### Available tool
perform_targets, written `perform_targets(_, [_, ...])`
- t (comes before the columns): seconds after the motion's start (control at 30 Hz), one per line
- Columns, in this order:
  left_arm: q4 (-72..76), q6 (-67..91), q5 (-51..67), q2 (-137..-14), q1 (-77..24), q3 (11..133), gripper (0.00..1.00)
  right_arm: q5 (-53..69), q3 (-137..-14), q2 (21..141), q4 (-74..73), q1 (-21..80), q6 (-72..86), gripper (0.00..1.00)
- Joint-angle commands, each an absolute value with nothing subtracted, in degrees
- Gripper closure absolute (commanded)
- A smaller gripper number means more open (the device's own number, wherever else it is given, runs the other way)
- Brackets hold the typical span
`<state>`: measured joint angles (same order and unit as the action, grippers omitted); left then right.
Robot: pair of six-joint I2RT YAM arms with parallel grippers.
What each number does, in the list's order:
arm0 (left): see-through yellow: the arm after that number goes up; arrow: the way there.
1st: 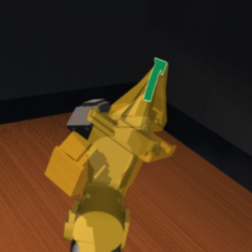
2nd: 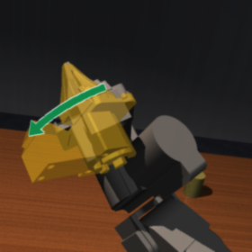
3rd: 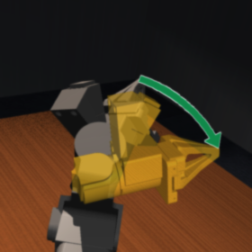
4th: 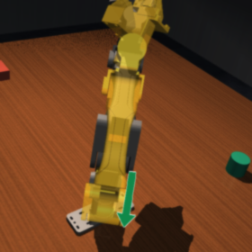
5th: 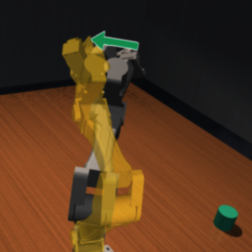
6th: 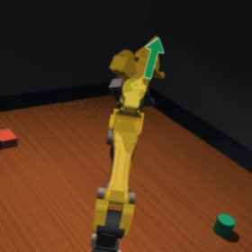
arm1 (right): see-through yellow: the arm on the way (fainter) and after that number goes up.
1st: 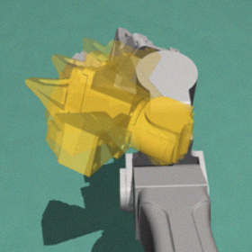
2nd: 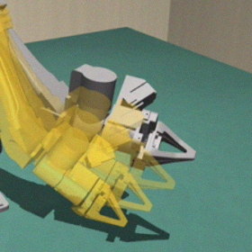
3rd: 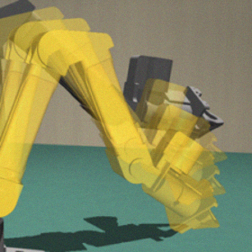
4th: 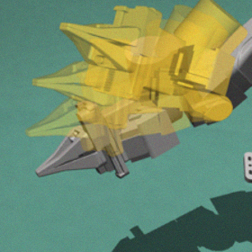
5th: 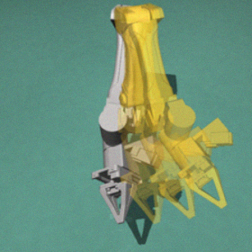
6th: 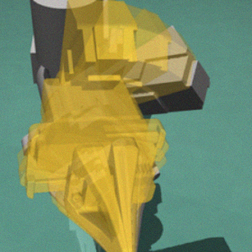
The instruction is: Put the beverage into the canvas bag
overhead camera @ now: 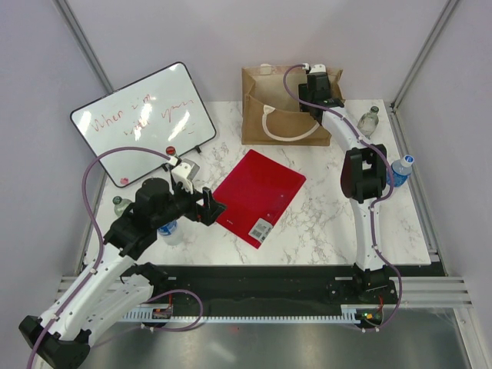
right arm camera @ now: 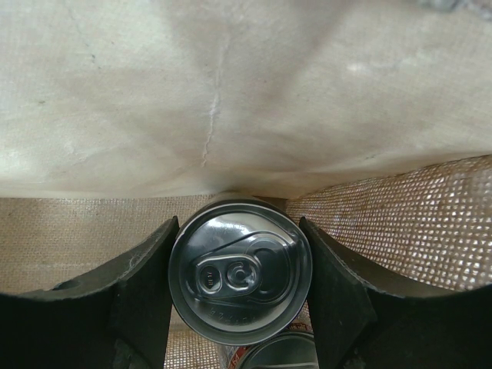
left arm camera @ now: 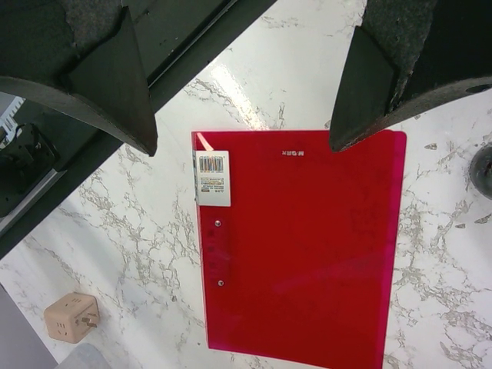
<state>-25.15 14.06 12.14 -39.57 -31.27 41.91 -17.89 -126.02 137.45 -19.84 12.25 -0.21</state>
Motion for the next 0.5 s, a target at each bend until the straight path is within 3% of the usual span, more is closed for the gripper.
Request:
perform_targets(0.0, [-23.73, 12.92, 12.04, -38.94, -31.38, 42.01, 0.00, -19.34, -127.35, 135.09, -17.49, 11.78, 0.00, 0.37])
perform_targets(0.47, [-23.82, 13.01, 11.60, -37.97, -31.38, 42.01, 0.00, -17.84, -126.04, 129.90, -18.11, 11.78, 2.02, 0.26])
